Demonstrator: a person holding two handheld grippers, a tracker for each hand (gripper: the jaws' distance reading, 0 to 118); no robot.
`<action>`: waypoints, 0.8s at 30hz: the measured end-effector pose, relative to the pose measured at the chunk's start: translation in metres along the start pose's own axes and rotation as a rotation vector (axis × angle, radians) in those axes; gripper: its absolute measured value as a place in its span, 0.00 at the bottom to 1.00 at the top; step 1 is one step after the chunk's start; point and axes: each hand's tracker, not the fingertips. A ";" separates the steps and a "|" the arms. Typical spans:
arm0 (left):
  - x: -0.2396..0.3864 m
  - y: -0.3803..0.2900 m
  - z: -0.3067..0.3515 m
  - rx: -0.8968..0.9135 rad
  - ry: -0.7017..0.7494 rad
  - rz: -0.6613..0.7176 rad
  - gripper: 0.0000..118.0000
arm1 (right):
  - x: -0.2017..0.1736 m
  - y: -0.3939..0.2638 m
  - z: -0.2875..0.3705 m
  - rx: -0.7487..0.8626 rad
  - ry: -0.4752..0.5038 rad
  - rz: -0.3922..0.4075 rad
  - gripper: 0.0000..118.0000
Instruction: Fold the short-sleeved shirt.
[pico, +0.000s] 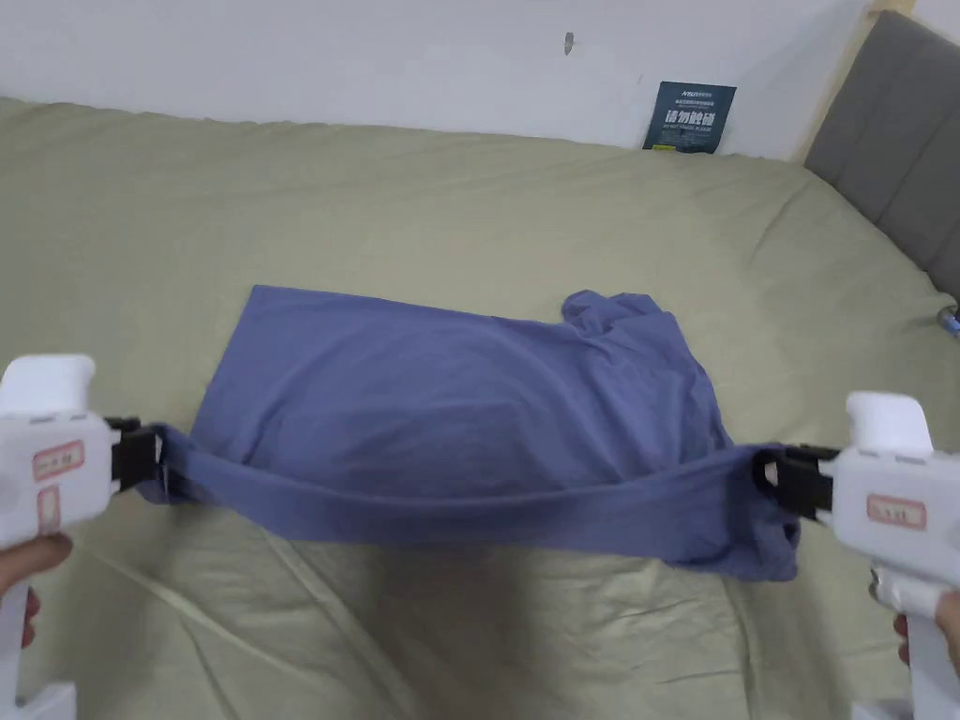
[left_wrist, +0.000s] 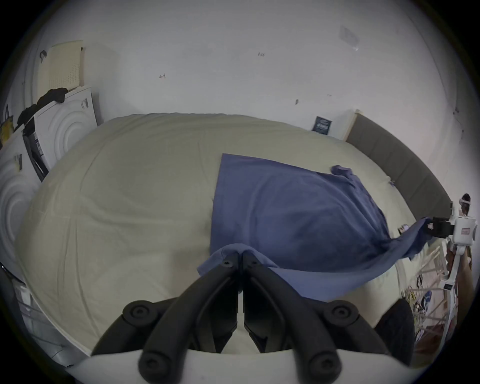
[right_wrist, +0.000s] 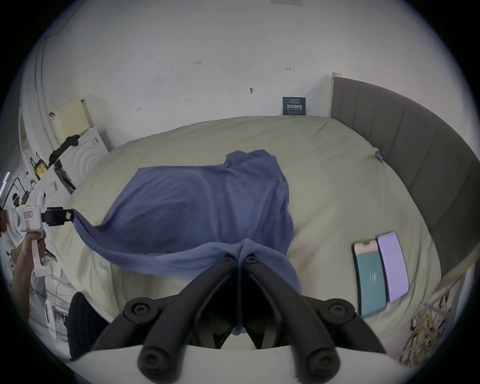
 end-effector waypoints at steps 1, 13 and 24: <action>-0.002 0.012 -0.021 -0.036 0.022 0.016 0.00 | 0.003 0.014 -0.016 -0.014 -0.016 0.003 0.01; -0.011 0.035 -0.157 -0.185 0.123 0.281 0.53 | 0.026 0.046 -0.132 -0.177 -0.097 -0.092 0.69; 0.021 -0.101 0.058 0.295 0.048 -0.038 0.90 | -0.043 -0.098 0.054 0.265 -0.048 0.094 1.00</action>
